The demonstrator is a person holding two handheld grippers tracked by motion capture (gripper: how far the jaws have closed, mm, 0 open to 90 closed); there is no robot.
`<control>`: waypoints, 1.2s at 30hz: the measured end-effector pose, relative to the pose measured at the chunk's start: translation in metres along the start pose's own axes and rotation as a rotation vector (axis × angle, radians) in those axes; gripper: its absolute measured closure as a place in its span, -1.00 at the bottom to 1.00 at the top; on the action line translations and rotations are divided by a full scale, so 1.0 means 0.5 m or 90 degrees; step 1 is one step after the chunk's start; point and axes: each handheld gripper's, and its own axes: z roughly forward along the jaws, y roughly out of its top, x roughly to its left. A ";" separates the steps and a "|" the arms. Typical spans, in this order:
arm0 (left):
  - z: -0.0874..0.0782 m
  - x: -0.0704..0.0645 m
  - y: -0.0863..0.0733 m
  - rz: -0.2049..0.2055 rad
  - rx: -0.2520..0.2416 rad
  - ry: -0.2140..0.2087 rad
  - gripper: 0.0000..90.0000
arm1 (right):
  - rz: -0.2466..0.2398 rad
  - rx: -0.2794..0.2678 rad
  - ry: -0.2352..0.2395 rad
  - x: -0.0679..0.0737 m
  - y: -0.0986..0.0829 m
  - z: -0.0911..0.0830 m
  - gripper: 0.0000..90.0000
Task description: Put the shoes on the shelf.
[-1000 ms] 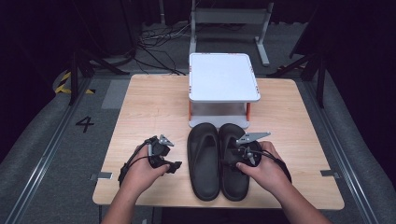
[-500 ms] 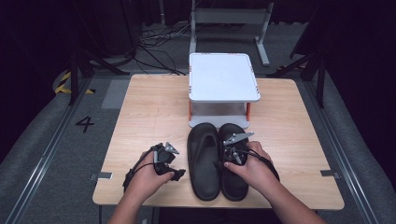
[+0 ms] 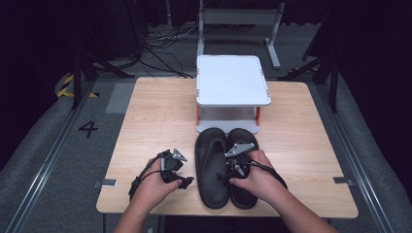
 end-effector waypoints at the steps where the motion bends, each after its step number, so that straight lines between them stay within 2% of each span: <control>1: 0.000 0.000 0.000 0.000 0.000 0.000 -0.27 | 0.002 0.001 0.000 0.000 0.001 -0.001 -0.66; 2: 0.000 0.000 0.000 0.000 0.001 0.000 -0.27 | 0.009 -0.002 0.003 -0.002 0.001 0.000 -0.62; 5: 0.001 0.002 -0.001 0.001 0.002 -0.003 -0.27 | 0.045 -0.009 -0.011 -0.008 0.004 -0.008 -0.31; 9: 0.001 0.005 -0.001 -0.002 0.000 -0.004 -0.27 | 0.077 -0.018 -0.002 -0.015 0.004 -0.013 -0.18; 12: 0.002 0.005 -0.001 -0.004 0.000 -0.004 -0.27 | 0.096 -0.022 0.003 -0.016 0.005 -0.016 0.00; 13: 0.003 0.005 0.000 -0.004 0.000 -0.005 -0.27 | 0.100 -0.019 0.006 -0.018 0.005 -0.017 0.11; 14: 0.003 0.005 0.001 -0.002 0.001 -0.005 -0.27 | 0.107 -0.015 0.013 -0.020 0.004 -0.019 0.32; 16: 0.004 0.005 0.001 -0.001 0.001 -0.006 -0.27 | 0.111 -0.012 0.013 -0.020 0.004 -0.019 0.36; 20: 0.003 0.006 0.002 0.000 0.001 -0.008 -0.27 | 0.148 -0.003 0.061 -0.031 0.004 -0.020 0.64; 21: 0.001 0.006 0.002 0.001 0.001 -0.008 -0.27 | 0.149 -0.003 0.056 -0.031 0.005 -0.021 0.68; 24: -0.003 0.006 0.002 0.001 0.000 -0.006 -0.27 | 0.133 0.001 0.041 -0.033 0.007 -0.027 0.72; 27: -0.007 0.008 0.002 0.000 -0.009 -0.004 -0.27 | 0.129 -0.003 0.032 -0.033 0.010 -0.033 0.72; 31: -0.013 0.009 0.003 -0.002 -0.019 0.002 -0.26 | 0.131 -0.012 0.018 -0.038 0.017 -0.045 0.73; 36: -0.014 0.010 0.002 -0.004 -0.016 0.001 -0.26 | 0.140 -0.035 0.009 -0.052 0.035 -0.068 0.73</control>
